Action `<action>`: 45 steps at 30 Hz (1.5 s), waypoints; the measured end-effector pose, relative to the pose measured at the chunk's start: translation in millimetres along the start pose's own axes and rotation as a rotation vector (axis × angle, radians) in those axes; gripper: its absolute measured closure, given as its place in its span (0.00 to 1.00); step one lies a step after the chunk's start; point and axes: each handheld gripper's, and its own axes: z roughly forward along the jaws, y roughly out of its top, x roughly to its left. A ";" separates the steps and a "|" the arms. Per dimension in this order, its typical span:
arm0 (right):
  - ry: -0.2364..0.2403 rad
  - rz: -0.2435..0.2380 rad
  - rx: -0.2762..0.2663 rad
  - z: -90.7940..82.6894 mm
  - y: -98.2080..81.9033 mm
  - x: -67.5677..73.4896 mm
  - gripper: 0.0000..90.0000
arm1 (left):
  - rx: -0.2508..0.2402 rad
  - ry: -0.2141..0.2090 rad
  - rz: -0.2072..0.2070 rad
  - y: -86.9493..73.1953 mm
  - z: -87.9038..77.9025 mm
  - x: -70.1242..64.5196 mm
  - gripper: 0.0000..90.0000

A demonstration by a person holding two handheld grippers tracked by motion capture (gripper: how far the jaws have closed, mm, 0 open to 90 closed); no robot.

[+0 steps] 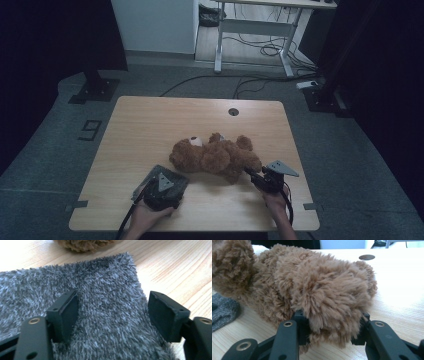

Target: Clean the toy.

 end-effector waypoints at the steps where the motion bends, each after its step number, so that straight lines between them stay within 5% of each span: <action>1: -0.001 0.000 0.001 -0.2 0.0 0.2 0.66 | -0.005 0.000 -0.004 -0.7 -0.2 0.6 0.31; 7: 0.001 -0.002 0.003 -0.3 -0.6 -0.2 0.66 | -0.028 0.009 -0.012 -2.5 0.1 2.2 0.36; 16: 0.003 -0.002 0.003 0.1 -1.7 -0.7 0.66 | -0.040 0.039 0.002 -3.7 -2.5 6.3 0.64; 24: 0.006 0.000 0.005 0.3 -2.2 -0.7 0.66 | -0.050 0.056 0.013 -4.6 -5.0 8.0 0.79; 37: 0.033 0.027 0.005 0.4 -3.5 -2.7 0.65 | -0.169 -0.021 -0.103 2.7 -38.6 33.4 0.84; 45: 0.031 0.027 0.006 0.4 -3.0 -2.4 0.65 | -0.263 -0.031 -0.147 11.2 -63.7 41.1 0.84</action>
